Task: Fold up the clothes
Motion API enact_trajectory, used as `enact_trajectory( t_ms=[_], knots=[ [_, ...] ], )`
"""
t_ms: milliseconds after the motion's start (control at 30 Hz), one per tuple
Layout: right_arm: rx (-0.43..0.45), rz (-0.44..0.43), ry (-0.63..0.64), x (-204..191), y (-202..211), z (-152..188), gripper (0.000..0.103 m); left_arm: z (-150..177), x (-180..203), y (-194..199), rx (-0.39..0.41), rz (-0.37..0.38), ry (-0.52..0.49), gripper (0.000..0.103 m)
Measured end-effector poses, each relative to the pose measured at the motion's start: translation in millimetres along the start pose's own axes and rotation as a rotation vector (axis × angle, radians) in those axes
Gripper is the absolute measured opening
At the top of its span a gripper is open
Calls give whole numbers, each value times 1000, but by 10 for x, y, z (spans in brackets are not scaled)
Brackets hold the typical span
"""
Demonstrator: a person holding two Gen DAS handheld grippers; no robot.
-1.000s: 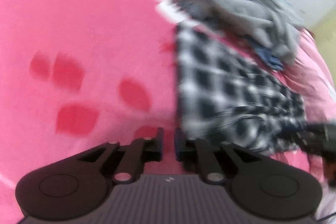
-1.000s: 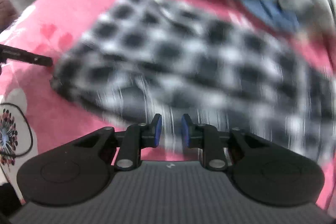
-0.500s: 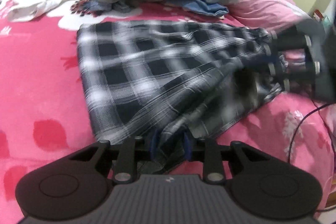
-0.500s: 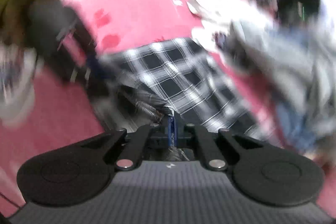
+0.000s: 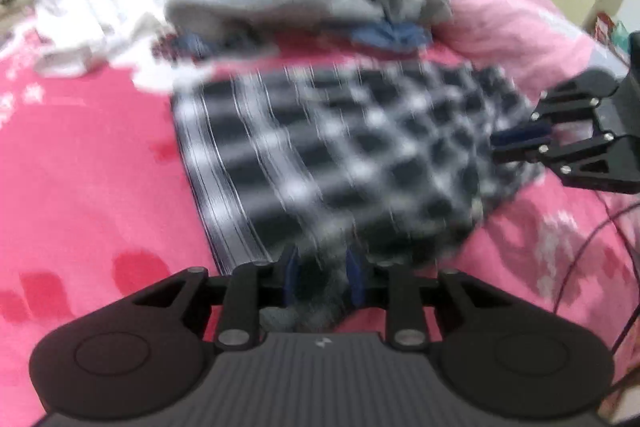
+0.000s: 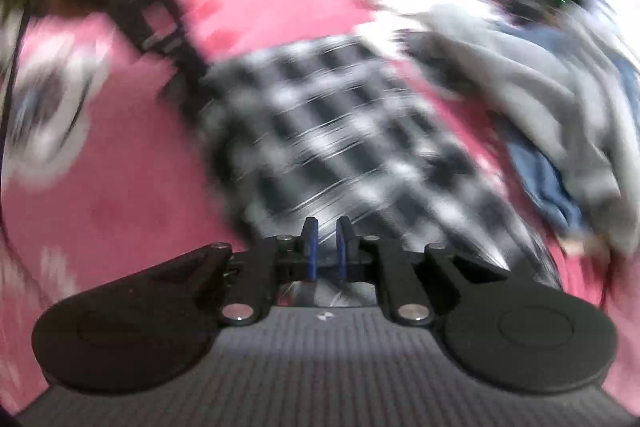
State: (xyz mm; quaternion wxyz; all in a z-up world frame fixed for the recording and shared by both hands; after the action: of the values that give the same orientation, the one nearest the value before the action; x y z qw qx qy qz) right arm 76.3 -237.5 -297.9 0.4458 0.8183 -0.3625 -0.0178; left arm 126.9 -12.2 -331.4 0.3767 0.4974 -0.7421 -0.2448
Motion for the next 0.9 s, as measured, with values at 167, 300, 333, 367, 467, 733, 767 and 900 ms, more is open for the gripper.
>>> enact_trajectory(
  t_ms=[167,300,333,367,467,733,767,900],
  knots=[
    [2,54,-220,151,-309,121,9,-65,178,-305,7,45,-4,27],
    [-185,99,-264,92,-586,711,11,200,259,-679,-77,1,-60,27],
    [-190,101,-298,111,-543,757,11,211,278,-649,-58,-1,-76,27],
    [-190,102,-334,133,-491,790,11,217,274,-629,-61,2,-69,27],
    [-164,155,-417,346,-326,713,12,226,207,-586,-61,15,-17,27],
    [-259,317,-589,878,-544,1192,24,225,152,-594,-54,20,48,27],
    [-231,316,-638,870,-466,1334,25,229,144,-597,-51,21,52,27],
    [-250,337,-693,970,-200,1351,24,232,143,-597,-47,20,53,27]
  ],
)
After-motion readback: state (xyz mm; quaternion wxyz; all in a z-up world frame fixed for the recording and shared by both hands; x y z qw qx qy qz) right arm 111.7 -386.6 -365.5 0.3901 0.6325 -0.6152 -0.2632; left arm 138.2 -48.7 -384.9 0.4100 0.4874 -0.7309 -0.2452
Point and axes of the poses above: each gripper's, at about its wrist camera, not at the fingertips, and y roughly against the way its jaws point, x to its right, z to its underside, the point moved 6 cm from there along -y, roughly the way its jaws point, and after that the axes turned 8 degrees about z, right-handed, at the moved point
